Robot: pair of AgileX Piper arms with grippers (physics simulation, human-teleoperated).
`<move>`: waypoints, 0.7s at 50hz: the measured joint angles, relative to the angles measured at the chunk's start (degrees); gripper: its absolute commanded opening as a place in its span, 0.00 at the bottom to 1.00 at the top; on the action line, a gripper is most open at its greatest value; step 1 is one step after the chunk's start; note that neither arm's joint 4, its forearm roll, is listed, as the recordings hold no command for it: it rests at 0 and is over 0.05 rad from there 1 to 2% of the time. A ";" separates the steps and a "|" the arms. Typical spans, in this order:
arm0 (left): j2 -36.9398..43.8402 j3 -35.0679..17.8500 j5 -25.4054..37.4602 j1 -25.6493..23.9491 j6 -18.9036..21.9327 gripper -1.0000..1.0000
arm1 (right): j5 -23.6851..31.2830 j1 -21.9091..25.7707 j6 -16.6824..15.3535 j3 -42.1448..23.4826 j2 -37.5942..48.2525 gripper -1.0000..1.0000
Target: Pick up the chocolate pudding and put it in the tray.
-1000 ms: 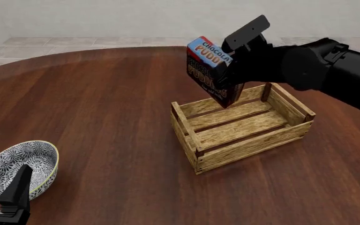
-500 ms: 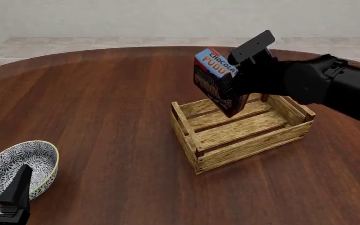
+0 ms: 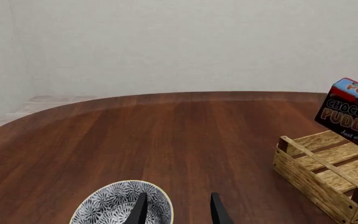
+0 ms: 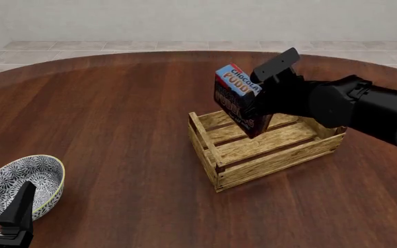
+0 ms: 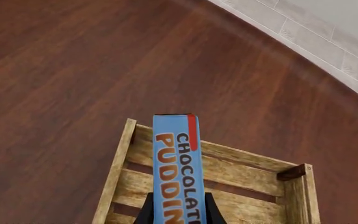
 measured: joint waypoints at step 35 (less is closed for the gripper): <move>0.00 0.00 0.00 0.00 0.00 1.00 | -3.59 0.08 1.82 3.59 1.36 0.00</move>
